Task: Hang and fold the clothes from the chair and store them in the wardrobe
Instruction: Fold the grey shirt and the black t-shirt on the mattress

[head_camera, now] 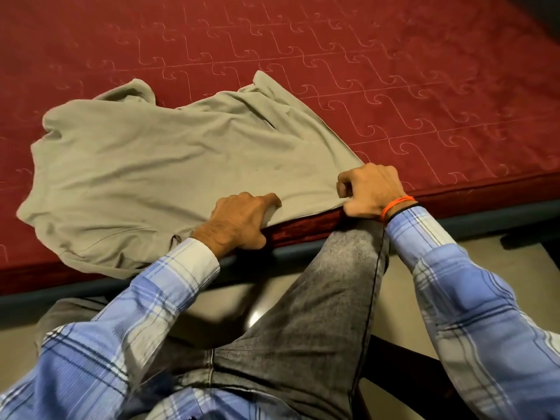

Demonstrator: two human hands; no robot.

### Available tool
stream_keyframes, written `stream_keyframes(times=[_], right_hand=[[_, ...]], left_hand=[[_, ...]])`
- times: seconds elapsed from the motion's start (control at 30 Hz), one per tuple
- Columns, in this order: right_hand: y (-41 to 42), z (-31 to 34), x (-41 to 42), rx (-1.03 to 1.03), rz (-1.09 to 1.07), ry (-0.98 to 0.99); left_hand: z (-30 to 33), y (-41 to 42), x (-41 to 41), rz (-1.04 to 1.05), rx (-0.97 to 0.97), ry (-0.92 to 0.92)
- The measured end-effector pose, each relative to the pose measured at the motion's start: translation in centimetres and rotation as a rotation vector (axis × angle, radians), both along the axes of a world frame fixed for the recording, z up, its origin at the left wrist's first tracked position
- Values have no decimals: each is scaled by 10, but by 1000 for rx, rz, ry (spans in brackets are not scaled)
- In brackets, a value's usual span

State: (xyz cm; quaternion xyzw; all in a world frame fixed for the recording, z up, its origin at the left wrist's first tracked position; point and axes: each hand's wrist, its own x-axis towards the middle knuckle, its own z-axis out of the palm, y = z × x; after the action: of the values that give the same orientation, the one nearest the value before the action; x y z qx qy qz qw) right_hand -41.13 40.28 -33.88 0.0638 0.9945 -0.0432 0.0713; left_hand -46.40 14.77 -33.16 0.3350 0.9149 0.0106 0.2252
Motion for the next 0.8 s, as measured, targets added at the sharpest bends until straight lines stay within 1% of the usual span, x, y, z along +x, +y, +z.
stream_keyframes(times=[0.07, 0.1, 0.17, 0.23, 0.3, 0.4, 0.43, 0.53, 0.6, 0.67, 0.73, 0.8], right_hand=[[-5, 3, -7, -11, 34, 87], [-9, 2, -12, -18, 53, 159], [-21, -7, -22, -82, 86, 254], [-27, -21, -28, -120, 112, 208], [-24, -34, -29, -79, 70, 187], [-15, -40, -31, -113, -130, 288], [-16, -40, -33, -116, -146, 315], [-28, -36, -39, -73, -6, 342], [-39, -35, -45, -46, 9, 309], [-44, -30, -57, -87, -100, 340], [-47, -21, -73, -148, -179, 391], [-48, -12, -97, -206, -194, 418]], left_hand=[[0, 0, -11, 47, 91, -101], [-2, 2, -17, 84, 166, -115], [-10, 7, -26, 130, 274, -9], [-20, 12, -29, 148, 276, 98], [-27, 14, -29, 145, 246, 127], [-29, 13, -32, 157, 271, 125], [-29, 12, -33, 176, 299, 132], [-29, 11, -37, 229, 338, 194], [-29, 12, -42, 232, 290, 184], [-27, 12, -52, 247, 280, 141], [-24, 10, -67, 272, 327, 118], [-21, 9, -88, 296, 380, 116]])
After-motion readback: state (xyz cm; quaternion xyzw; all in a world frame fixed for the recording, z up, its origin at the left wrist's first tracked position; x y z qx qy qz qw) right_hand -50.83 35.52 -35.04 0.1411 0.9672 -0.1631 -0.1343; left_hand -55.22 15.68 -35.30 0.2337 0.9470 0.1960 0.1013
